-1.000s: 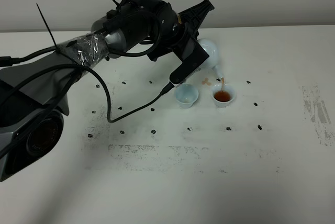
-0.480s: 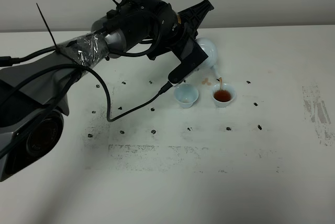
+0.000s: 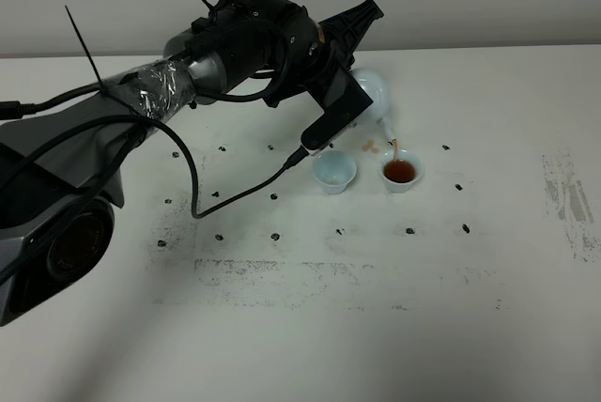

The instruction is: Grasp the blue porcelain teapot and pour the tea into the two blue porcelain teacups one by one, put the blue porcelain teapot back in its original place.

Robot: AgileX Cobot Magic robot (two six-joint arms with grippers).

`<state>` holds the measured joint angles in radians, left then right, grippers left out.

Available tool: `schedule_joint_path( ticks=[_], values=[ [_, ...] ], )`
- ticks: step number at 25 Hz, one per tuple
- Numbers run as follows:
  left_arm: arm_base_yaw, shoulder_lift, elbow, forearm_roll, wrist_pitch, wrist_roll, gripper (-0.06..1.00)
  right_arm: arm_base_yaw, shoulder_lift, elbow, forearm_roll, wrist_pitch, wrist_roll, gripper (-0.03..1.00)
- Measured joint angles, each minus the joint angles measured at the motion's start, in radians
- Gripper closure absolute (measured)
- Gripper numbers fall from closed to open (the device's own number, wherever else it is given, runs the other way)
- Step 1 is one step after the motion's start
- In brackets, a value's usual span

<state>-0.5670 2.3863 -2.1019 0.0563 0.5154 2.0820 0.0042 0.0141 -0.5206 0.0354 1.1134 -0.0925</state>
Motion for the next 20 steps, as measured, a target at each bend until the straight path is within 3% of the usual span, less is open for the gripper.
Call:
schedule_joint_path(
  ticks=[20],
  values=[
    [0.000,0.000,0.000,0.001,0.000,-0.009,0.91,0.000,0.000,0.000,0.000,0.000,0.000,0.41]
  ],
)
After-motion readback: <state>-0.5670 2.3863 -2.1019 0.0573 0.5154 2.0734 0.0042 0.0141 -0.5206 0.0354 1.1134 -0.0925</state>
